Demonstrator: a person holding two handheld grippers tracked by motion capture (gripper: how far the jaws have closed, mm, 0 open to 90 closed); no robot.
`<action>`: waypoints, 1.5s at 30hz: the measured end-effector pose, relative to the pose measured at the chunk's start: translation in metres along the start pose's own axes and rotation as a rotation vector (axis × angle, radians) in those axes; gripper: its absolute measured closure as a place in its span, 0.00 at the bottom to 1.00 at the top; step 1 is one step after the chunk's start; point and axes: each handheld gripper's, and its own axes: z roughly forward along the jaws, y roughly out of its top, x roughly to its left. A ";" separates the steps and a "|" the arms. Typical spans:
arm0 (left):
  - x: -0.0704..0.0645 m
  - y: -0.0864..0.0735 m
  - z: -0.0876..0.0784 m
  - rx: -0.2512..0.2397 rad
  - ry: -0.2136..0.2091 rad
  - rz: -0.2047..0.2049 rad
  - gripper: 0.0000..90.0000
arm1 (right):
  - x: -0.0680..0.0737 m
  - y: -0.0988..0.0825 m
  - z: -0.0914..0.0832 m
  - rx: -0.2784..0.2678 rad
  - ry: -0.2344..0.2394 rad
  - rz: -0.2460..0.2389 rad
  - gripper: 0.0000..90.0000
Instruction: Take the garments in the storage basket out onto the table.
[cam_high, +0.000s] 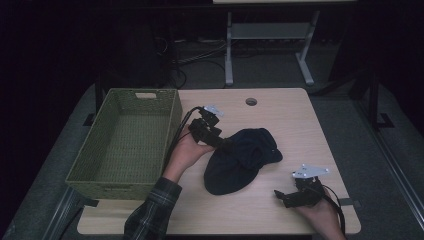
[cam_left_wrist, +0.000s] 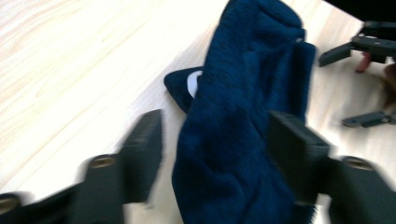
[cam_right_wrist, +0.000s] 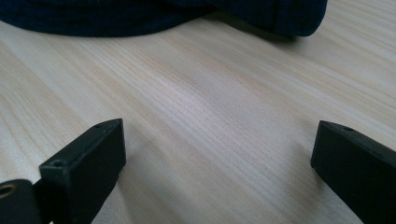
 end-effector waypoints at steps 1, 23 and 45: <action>-0.002 -0.002 -0.002 -0.008 -0.007 -0.001 0.62 | 0.000 0.000 0.000 0.000 0.000 0.000 0.03; -0.062 -0.049 0.050 0.049 -0.140 0.064 1.00 | 0.000 0.000 0.000 0.000 0.000 0.001 0.03; -0.073 -0.065 0.092 0.174 -0.142 0.105 1.00 | 0.000 0.000 0.000 0.000 0.002 0.002 0.03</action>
